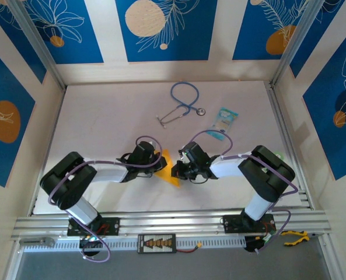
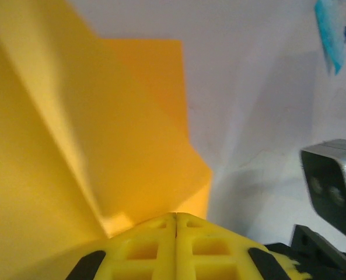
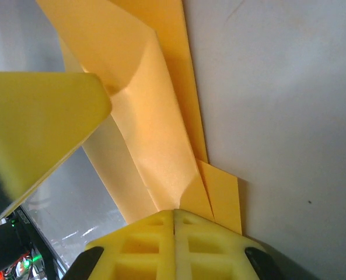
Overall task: Fold a paper plane with a square sheet of paper (pick it up from the middle)
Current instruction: Fourth fold the wing at the center of the table.
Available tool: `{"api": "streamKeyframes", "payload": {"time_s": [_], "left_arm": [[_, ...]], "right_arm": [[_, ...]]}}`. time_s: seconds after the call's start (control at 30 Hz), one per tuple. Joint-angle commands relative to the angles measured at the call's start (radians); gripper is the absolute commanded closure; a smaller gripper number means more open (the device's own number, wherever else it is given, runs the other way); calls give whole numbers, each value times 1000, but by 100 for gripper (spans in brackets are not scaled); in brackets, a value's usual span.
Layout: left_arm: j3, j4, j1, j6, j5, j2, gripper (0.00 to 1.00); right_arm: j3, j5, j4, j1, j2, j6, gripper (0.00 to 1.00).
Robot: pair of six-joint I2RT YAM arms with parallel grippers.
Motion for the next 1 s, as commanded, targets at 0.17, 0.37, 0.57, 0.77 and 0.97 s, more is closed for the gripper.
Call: {"api": "streamKeyframes", "payload": {"time_s": [0.17,0.37,0.57,0.77,0.97], "left_arm": [[39,-47,4,37,166,38,100],[22,-99,10,38,119,73,100],[17,-125,59,77,82,81,100],[46,-157,116,142,79,79,100],[71,-175,182,182,85,98,100]], "right_arm": [[-18,35,-163,2,31,-3,98],[-20,38,-176,1,31,-4,98],[-35,56,-193,3,29,-1,98],[-38,70,-218,3,30,-9,98],[-34,69,-225,3,30,-15,99]]}}
